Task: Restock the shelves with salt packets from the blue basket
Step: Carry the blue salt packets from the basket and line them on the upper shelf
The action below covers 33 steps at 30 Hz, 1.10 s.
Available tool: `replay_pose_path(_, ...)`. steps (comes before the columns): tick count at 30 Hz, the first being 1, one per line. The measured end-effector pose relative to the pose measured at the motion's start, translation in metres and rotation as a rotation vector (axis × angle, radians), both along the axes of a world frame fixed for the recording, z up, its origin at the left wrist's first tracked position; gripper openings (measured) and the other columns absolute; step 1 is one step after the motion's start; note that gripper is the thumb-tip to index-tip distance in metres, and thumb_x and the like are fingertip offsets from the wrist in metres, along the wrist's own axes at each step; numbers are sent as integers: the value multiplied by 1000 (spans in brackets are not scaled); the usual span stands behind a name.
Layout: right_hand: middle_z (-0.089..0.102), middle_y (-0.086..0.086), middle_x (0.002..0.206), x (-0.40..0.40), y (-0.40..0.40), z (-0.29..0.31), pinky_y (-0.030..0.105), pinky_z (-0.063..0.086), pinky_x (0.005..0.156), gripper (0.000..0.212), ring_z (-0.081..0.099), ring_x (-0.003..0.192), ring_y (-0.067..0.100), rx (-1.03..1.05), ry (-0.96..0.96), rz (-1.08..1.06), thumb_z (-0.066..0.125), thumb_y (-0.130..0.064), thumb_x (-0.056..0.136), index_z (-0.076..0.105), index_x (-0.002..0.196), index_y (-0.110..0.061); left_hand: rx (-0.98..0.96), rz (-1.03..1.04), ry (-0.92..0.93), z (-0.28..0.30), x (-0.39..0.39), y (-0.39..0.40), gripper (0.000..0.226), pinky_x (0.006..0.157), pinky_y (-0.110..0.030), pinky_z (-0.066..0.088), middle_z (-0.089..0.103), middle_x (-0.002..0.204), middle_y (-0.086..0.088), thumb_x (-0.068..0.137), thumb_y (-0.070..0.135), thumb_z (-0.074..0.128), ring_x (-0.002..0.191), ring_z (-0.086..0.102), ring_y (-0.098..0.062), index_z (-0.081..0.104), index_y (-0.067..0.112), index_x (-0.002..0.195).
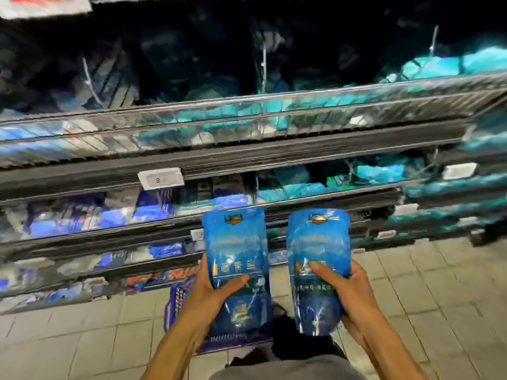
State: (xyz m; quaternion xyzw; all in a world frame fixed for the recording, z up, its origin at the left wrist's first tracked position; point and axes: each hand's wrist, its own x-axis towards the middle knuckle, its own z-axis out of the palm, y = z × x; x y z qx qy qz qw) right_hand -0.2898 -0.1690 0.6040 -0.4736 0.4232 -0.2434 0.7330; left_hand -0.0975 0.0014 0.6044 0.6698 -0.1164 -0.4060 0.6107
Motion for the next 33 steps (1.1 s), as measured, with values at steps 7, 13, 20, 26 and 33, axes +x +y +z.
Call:
replay_pose_path(7, 79, 13, 95, -105, 29, 7, 31, 59, 59, 36, 77, 76, 26, -10, -20, -458, 89, -25, 56, 80, 91, -21, -5, -318, -58, -13, -37, -61, 52, 64, -13, 56, 77, 98, 21, 75, 11, 83, 89, 73, -1, 60, 39, 112)
replay_pose_path(13, 77, 19, 101, -185, 49, 11, 39, 63, 66, 47, 76, 82, 33, 20, -27, -735, 84, -20, 62, 73, 106, -7, 9, -590, -117, -9, -90, -118, 46, 71, -19, 55, 76, 107, 18, 68, 35, 88, 96, 73, -4, 68, 47, 106)
replay_pose_path(20, 79, 11, 99, -283, 53, 7, 43, 61, 72, 41, 77, 85, 31, -3, -7, -955, 93, -37, 53, 79, 90, -29, 23, -842, -130, -1, -186, -186, 65, 75, -32, 61, 79, 103, 5, 51, 46, 96, 96, 76, -19, 72, 27, 108)
replay_pose_path(26, 78, 10, 102, -386, 23, 7, 36, 61, 63, 42, 77, 88, 30, -21, -43, -1010, 93, -37, 59, 77, 96, -27, -6, -948, -117, 8, -296, -242, 40, 78, -40, 62, 80, 102, 0, 61, 34, 86, 93, 77, -22, 77, 29, 100)
replay_pose_path(33, 78, 10, 101, -485, -44, 11, 35, 61, 63, 52, 77, 88, 28, -48, -25, -954, 95, -35, 60, 73, 104, -20, -28, -927, -124, 15, -397, -301, 45, 90, -52, 58, 79, 105, -1, 59, 39, 95, 96, 76, -26, 76, 32, 100)
